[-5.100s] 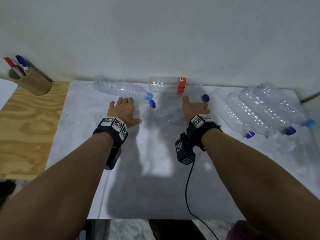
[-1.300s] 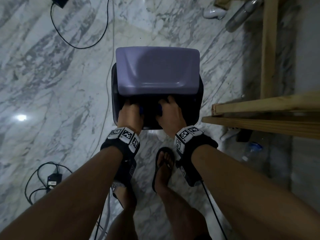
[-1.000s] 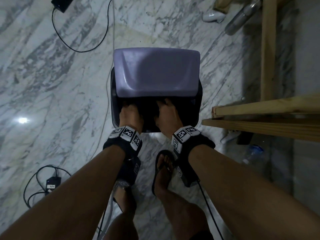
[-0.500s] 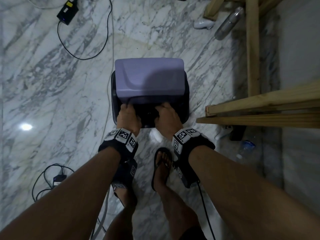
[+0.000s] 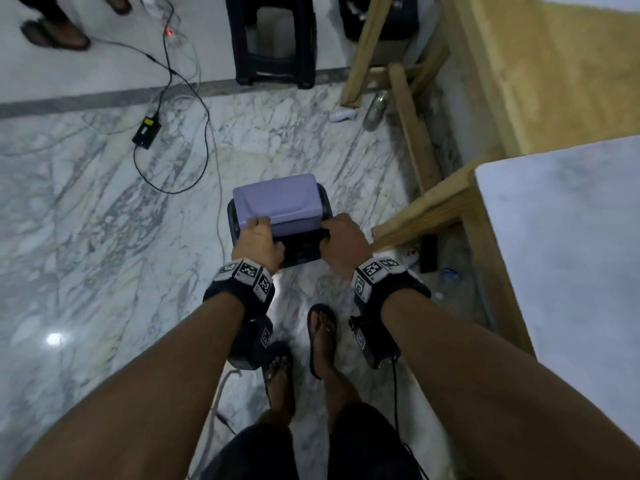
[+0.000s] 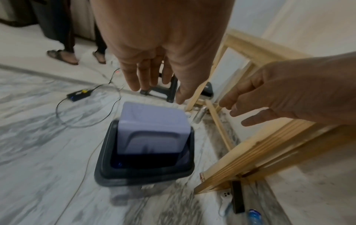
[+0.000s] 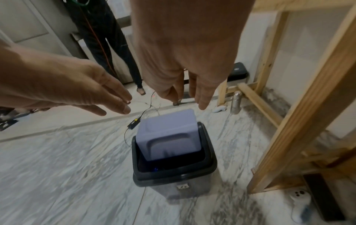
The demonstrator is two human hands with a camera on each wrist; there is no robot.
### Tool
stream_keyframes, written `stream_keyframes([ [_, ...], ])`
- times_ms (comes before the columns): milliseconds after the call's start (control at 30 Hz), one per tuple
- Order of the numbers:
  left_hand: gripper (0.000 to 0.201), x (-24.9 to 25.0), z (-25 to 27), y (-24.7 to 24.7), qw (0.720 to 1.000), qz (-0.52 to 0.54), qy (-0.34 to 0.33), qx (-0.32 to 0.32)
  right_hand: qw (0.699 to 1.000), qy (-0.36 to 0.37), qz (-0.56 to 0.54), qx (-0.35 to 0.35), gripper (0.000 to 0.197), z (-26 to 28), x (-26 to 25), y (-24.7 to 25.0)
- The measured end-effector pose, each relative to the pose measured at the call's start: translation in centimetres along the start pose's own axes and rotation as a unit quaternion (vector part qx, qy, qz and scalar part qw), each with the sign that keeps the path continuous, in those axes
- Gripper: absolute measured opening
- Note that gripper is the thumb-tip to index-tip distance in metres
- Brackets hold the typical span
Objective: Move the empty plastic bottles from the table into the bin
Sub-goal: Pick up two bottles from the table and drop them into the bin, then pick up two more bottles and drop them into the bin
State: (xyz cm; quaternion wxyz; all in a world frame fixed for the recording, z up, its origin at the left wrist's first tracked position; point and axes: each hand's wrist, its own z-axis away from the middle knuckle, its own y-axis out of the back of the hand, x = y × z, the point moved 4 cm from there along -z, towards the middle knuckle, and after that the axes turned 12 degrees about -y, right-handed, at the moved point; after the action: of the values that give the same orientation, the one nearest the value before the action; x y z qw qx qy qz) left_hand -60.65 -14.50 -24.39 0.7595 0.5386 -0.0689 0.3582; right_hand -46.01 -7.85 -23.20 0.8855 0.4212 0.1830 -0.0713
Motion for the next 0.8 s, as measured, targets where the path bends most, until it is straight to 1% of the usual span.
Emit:
stream_keyframes([
  [133, 0.06, 4.1, 2.8, 4.4, 0.999, -0.015, -0.052, 0.002, 0.996, -0.027, -0.025, 0.079, 0.029, 5.1, -0.5, 4.6],
  [200, 0.06, 6.1, 4.0, 6.3, 0.997, -0.025, -0.073, 0.002, 0.994, -0.056, -0.037, 0.088, 0.034, 7.4, -0.6, 6.6],
  [300, 0.059, 9.3, 6.0, 8.6, 0.992, -0.046, -0.118, -0.003, 0.992, -0.076, -0.034, 0.097, 0.043, 11.2, -0.3, 9.6],
  [400, 0.057, 13.4, 7.5, 10.1, 0.983, -0.066, -0.173, 0.003, 0.983, -0.095, -0.051, 0.151, 0.042, 14.9, 1.0, 12.9],
  [567, 0.058, 22.0, 9.5, 10.5, 0.957, -0.09, -0.277, 0.008, 0.958, -0.152, -0.087, 0.228, 0.037, 20.7, 5.6, 17.9],
  [633, 0.056, 25.7, 10.5, 10.0, 0.944, -0.105, -0.314, 0.007, 0.945, -0.183, -0.103, 0.251, 0.039, 22.9, 8.2, 19.5],
  [733, 0.05, 31.1, 12.1, 8.6, 0.918, -0.114, -0.379, 0.0, 0.923, -0.227, -0.124, 0.285, 0.041, 26.1, 12.4, 21.6],
  [800, 0.052, 34.5, 12.9, 7.2, 0.9, -0.134, -0.415, -0.016, 0.907, -0.252, -0.142, 0.305, 0.041, 28.1, 15.3, 22.8],
])
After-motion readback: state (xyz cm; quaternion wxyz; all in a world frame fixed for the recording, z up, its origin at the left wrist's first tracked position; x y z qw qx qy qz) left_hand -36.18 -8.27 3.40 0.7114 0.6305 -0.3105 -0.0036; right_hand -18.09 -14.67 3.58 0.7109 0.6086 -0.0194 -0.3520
